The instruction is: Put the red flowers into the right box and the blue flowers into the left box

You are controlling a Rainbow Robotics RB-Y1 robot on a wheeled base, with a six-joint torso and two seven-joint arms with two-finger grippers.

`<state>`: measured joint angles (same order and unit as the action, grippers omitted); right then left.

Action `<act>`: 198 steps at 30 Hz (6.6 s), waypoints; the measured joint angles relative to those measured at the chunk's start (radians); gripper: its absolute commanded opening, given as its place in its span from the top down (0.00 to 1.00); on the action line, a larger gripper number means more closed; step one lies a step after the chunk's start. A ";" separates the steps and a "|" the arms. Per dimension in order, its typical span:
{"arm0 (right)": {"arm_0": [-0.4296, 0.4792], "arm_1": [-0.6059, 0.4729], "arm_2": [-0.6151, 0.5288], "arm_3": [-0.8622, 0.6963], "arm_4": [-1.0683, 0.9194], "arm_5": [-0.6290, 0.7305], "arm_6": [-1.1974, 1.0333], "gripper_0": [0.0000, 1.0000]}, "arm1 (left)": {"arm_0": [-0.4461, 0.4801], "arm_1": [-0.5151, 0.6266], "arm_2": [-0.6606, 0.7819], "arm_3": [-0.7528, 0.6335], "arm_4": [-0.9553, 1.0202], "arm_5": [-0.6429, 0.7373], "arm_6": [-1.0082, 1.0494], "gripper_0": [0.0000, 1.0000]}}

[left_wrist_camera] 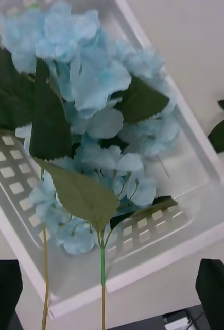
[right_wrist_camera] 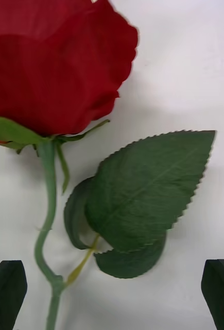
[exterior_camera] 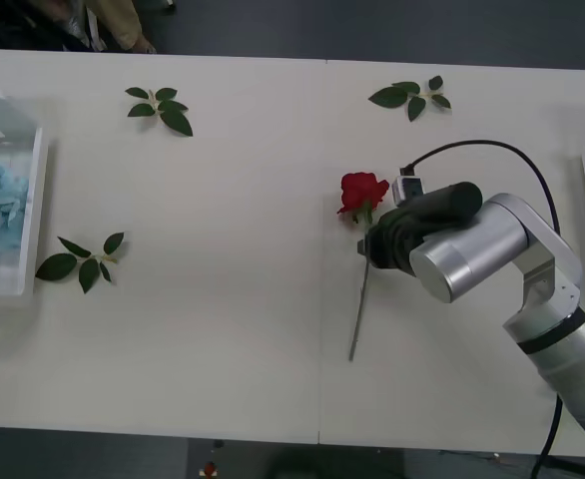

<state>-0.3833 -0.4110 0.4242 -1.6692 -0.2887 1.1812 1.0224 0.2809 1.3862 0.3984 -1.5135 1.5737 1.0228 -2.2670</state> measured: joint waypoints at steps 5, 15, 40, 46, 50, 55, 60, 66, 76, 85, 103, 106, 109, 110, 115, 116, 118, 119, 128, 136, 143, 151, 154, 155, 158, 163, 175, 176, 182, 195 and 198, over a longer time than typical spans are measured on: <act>0.000 0.038 0.001 0.001 0.009 0.000 0.000 0.00 | -0.024 0.000 0.013 -0.031 0.072 0.000 0.000 0.00; 0.000 0.044 0.063 0.001 0.010 -0.039 0.000 0.00 | -0.321 -0.196 -0.122 -0.030 0.173 0.000 -0.076 0.00; -0.001 0.045 0.085 0.088 0.019 -0.150 0.000 0.99 | -0.447 -0.643 -0.356 -0.103 0.146 0.021 -0.239 0.00; -0.001 0.045 0.090 0.092 0.034 -0.150 0.000 1.00 | -0.460 -0.752 -0.356 -0.122 0.057 0.083 -0.242 0.00; -0.001 0.046 0.094 0.095 0.034 -0.150 0.000 1.00 | -0.500 -0.839 -0.356 -0.122 -0.035 0.123 -0.242 0.00; -0.001 0.046 0.077 0.093 0.004 -0.137 0.000 1.00 | -0.549 -0.949 -0.356 -0.122 -0.121 0.145 -0.242 0.00; -0.001 0.044 0.024 0.031 -0.022 -0.027 0.000 1.00 | -0.585 -1.024 -0.360 -0.123 -0.210 0.149 -0.243 0.00; -0.001 0.007 -0.040 -0.125 -0.086 0.129 0.000 1.00 | -0.593 -1.026 -0.420 -0.172 -0.346 0.129 -0.243 0.00; 0.000 -0.068 -0.286 -0.337 -0.274 0.354 0.000 1.00 | -0.604 -0.845 -0.607 -0.178 -0.216 -0.063 -0.243 0.00; 0.088 -0.311 -0.471 -0.430 -0.483 0.378 0.007 1.00 | -0.604 -0.770 -0.596 -0.184 -0.284 0.038 -0.243 0.00; 0.158 -0.625 -0.662 -0.119 -0.680 0.113 0.404 1.00 | -0.718 -0.978 -0.418 -0.187 -0.647 0.265 -0.243 0.00; 0.158 -0.665 -0.662 -0.039 -0.682 0.065 0.441 1.00 | -0.731 -1.029 -0.375 -0.190 -0.701 0.289 -0.242 0.00; 0.158 -0.695 -0.662 0.034 -0.699 0.022 0.496 1.00 | -0.731 -1.068 -0.352 -0.226 -0.758 0.315 -0.235 0.00; 0.158 -0.703 -0.662 0.058 -0.703 0.008 0.522 1.00 | -0.731 -1.074 -0.352 -0.250 -0.780 0.336 -0.217 0.00; 0.158 -0.732 -0.662 0.170 -0.704 -0.050 0.626 1.00 | -0.723 -1.063 -0.401 -0.426 -0.849 0.429 0.050 0.00; 0.158 -0.735 -0.662 0.190 -0.704 -0.062 0.635 1.00 | -0.718 -1.048 -0.425 -0.453 -0.850 0.424 0.089 0.00; 0.157 -0.735 -0.663 0.232 -0.704 -0.084 0.665 1.00 | -0.698 -1.005 -0.480 -0.486 -0.839 0.382 0.113 0.00; 0.157 -0.735 -0.663 0.251 -0.704 -0.099 0.685 1.00 | -0.683 -0.981 -0.509 -0.495 -0.826 0.343 0.115 0.00; 0.157 -0.735 -0.662 0.345 -0.670 -0.230 0.774 1.00 | -0.477 -0.859 -0.609 -0.571 -0.763 0.094 0.122 0.00; 0.157 -0.735 -0.590 0.353 -0.557 -0.368 0.774 1.00 | -0.417 -0.772 -0.624 -0.635 -0.710 0.036 0.122 0.00; 0.157 -0.726 -0.553 0.396 -0.552 -0.382 0.774 1.00 | -0.420 -0.767 -0.626 -0.640 -0.710 -0.011 0.122 0.00; 0.157 -0.708 -0.553 0.415 -0.553 -0.382 0.774 1.00 | -0.422 -0.788 -0.626 -0.636 -0.637 -0.066 0.124 0.00; 0.157 -0.708 -0.553 0.415 -0.558 -0.382 0.774 0.69 | -0.422 -0.790 -0.625 -0.626 -0.581 -0.083 0.125 0.00; 0.157 -0.708 -0.553 0.415 -0.562 -0.382 0.774 0.58 | -0.422 -0.790 -0.624 -0.622 -0.561 -0.084 0.125 0.00; 0.157 -0.708 -0.553 0.415 -0.569 -0.382 0.774 0.31 | -0.421 -0.790 -0.620 -0.610 -0.504 -0.109 0.125 0.00; 0.157 -0.708 -0.553 0.415 -0.569 -0.382 0.774 0.14 | -0.411 -0.790 -0.619 -0.608 -0.494 -0.155 0.125 0.00; 0.156 -0.708 -0.553 0.414 -0.659 -0.360 0.780 0.09 | -0.411 -0.790 -0.564 -0.608 -0.463 -0.156 0.126 0.00; 0.156 -0.708 -0.553 0.414 -0.681 -0.344 0.783 0.09 | -0.411 -0.790 -0.564 -0.608 -0.463 -0.157 0.126 0.00; 0.155 -0.707 -0.586 0.345 -0.734 -0.215 0.828 0.09 | -0.388 -0.790 -0.564 -0.584 -0.463 -0.216 0.171 0.00; 0.307 -0.542 -0.773 -0.168 -0.738 0.029 0.812 0.09 | -0.358 -0.790 -0.564 -0.578 -0.463 -0.218 0.188 0.00; 0.342 -0.518 -0.748 -0.253 -0.727 0.029 0.749 0.09 | -0.358 -0.790 -0.564 -0.578 -0.463 -0.218 0.188 0.00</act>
<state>-0.0413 -0.9289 -0.3239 -1.9223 -1.0159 1.2099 1.7719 -0.0775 0.5965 -0.1656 -2.0913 1.1104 0.8050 -2.0790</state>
